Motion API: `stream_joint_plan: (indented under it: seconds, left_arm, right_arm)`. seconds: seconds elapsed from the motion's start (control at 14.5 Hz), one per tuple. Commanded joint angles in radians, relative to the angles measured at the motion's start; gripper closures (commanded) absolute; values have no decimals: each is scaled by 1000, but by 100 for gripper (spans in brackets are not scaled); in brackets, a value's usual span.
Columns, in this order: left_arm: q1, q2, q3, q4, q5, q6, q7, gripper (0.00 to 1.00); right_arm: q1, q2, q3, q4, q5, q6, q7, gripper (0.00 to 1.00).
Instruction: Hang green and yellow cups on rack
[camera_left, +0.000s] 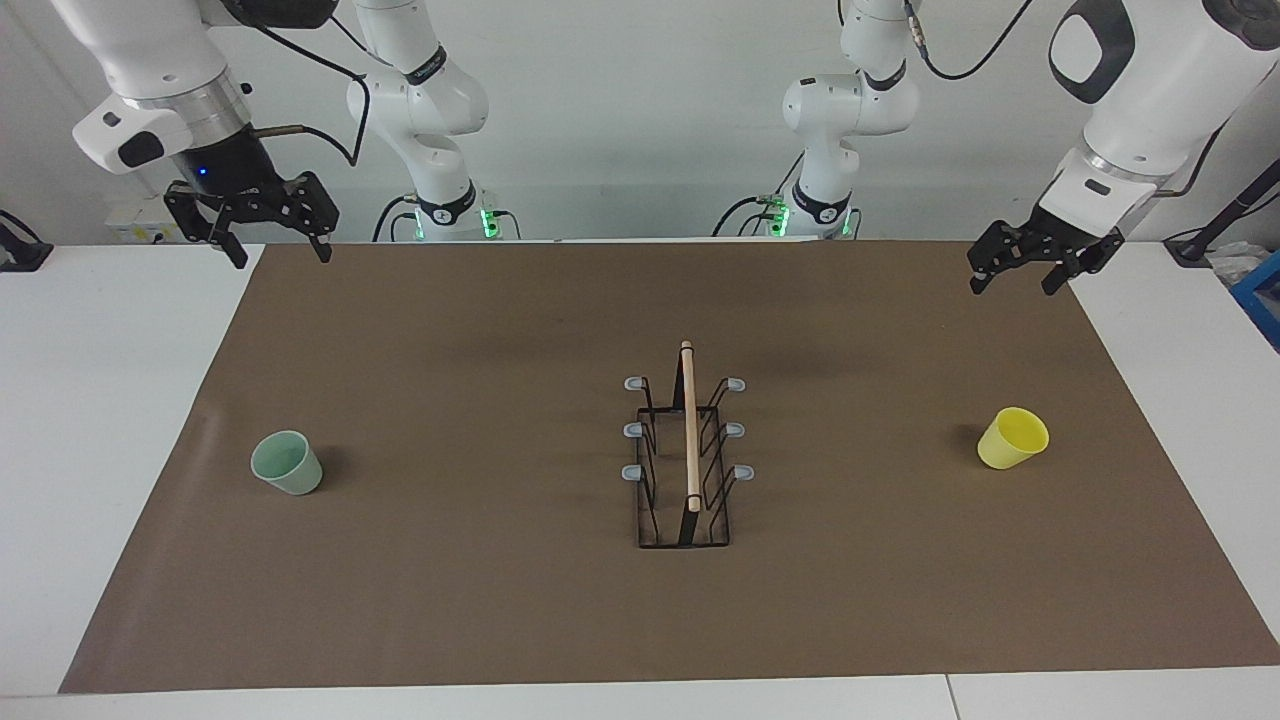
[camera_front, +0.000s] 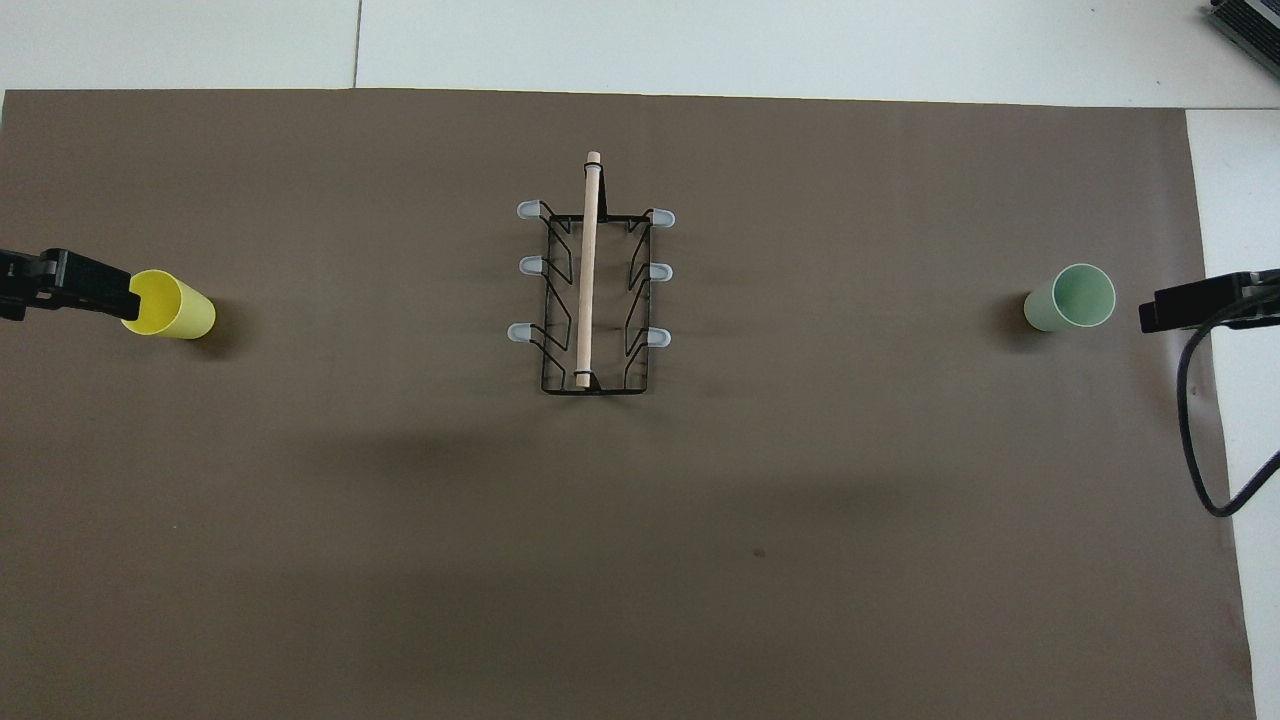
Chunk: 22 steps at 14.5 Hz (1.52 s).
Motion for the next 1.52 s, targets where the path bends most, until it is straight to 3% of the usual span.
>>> stream_joint_plan:
  seconds: [0.0, 0.34, 0.48, 0.83, 0.97, 1.24, 1.45]
  left_arm:
    - [-13, 121, 43, 138, 6, -50, -100, 1]
    - [-12, 244, 86, 239, -1, -47, -355, 2]
    - [-12, 279, 138, 245, -57, -35, -438, 2]
    - [-12, 425, 203, 345, -122, -1, -547, 2]
    - [-12, 469, 262, 348, -172, 52, -581, 2]
    - [8, 523, 275, 308, -237, 209, -671, 2]
    - [37, 532, 275, 218, -275, 327, -725, 2]
  right_arm:
    - [4, 1, -4, -13, -7, 41, -14, 0]
    - [7, 1, -4, -114, -7, 163, -18, 0]
    - [13, 7, -2, -142, -8, 214, -18, 0]
    - [30, 67, -2, -159, -40, 272, -43, 0]
    - [30, 78, -2, -181, -75, 286, -124, 0]
    - [70, 116, 4, -183, -212, 285, -282, 0]
    - [108, 118, 4, -200, -331, 271, -412, 0]
